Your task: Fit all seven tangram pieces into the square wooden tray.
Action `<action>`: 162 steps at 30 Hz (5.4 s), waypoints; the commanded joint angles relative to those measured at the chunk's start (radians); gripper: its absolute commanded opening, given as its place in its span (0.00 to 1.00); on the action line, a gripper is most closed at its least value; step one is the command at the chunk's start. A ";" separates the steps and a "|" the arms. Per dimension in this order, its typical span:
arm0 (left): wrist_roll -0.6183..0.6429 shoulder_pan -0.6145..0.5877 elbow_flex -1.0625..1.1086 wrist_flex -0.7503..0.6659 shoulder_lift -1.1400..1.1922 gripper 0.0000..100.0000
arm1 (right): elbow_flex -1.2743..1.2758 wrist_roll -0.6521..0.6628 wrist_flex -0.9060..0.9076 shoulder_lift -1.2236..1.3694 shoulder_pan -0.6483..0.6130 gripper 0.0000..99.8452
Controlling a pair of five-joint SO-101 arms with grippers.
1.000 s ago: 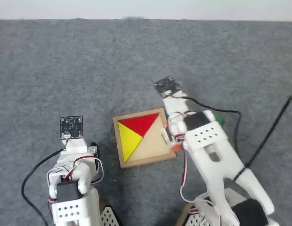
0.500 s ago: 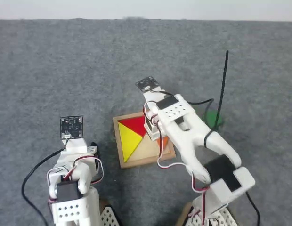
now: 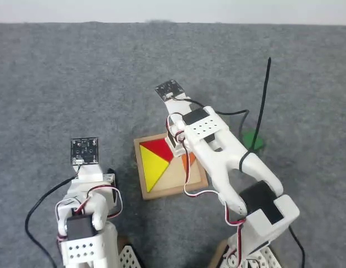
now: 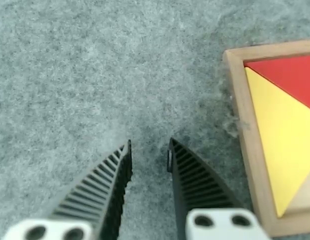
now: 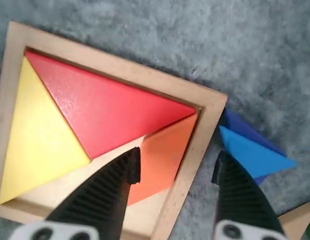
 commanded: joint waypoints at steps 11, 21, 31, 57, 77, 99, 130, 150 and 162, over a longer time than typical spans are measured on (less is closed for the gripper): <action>-0.005 -0.006 -0.005 0.002 -0.014 0.11 | 0.207 0.054 -0.067 -0.430 0.124 0.17; -0.005 -0.006 -0.005 0.002 -0.014 0.11 | 0.311 0.104 0.041 -0.478 0.383 0.17; -0.005 -0.006 -0.005 0.002 -0.014 0.11 | 0.377 -0.018 0.041 -0.418 0.401 0.25; -0.005 -0.006 -0.005 0.002 -0.014 0.11 | 0.244 -0.262 -0.090 -0.213 0.507 0.23; -0.005 -0.006 -0.005 0.002 -0.014 0.11 | 0.133 -0.269 -0.077 0.002 0.363 0.23; -0.005 -0.006 -0.005 0.002 -0.014 0.11 | 0.064 -0.189 -0.077 0.005 0.346 0.07; -0.005 -0.006 -0.005 0.002 -0.014 0.11 | 0.184 -0.123 -0.076 -0.166 -0.007 0.01; -0.005 -0.006 -0.005 0.002 -0.014 0.11 | 0.147 -0.120 -0.053 -0.166 -0.108 0.15; -0.005 -0.006 -0.005 0.002 -0.014 0.11 | 0.144 -0.124 -0.064 -0.173 -0.179 0.15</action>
